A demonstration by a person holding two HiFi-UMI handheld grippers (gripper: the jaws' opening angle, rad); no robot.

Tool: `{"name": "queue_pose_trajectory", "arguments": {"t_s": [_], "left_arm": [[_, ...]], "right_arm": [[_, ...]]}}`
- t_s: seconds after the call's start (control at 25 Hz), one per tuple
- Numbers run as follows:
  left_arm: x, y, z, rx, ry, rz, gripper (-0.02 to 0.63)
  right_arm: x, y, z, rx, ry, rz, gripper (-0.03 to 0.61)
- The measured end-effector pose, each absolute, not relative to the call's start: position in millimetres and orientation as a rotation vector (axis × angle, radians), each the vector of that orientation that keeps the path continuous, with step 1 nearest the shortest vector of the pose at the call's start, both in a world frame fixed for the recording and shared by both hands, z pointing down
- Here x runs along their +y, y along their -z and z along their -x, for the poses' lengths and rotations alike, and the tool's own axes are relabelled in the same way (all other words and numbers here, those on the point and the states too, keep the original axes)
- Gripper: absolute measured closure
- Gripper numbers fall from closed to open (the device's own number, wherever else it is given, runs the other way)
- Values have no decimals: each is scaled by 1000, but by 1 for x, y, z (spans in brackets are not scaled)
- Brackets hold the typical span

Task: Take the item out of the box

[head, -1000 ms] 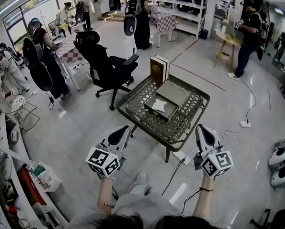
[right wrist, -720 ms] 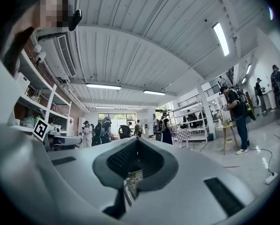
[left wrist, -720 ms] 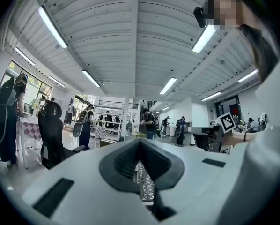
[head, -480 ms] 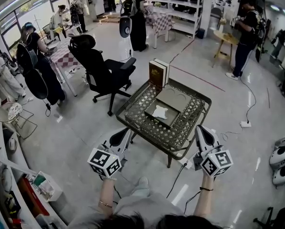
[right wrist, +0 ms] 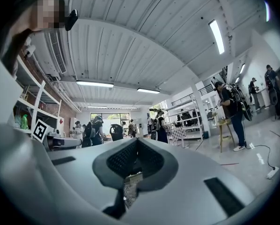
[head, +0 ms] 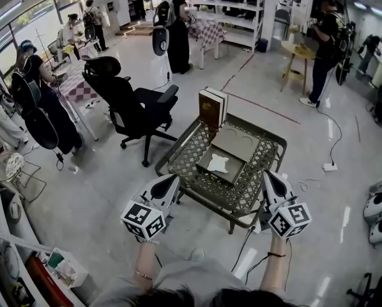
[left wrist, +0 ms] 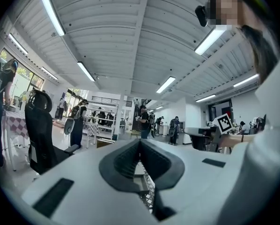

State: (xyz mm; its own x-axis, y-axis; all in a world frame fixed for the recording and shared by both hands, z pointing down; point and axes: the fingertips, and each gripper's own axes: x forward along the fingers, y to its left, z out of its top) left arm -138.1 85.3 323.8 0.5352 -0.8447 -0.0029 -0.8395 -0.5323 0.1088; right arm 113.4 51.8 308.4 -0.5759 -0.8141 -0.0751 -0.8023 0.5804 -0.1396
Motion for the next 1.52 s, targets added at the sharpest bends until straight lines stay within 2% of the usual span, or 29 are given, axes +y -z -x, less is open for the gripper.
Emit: {"name": "queue_pose_trajectory", "arguments": {"t_s": [0.8, 1.52], "left_arm": [[16, -356, 157, -1372, 54, -2610, 597], [-102, -386, 113, -1281, 9, -2566, 597]], "right_arm": [[-19, -337, -86, 2722, 219, 1446, 557], [-133, -374, -88, 2825, 363, 1367, 557]]}}
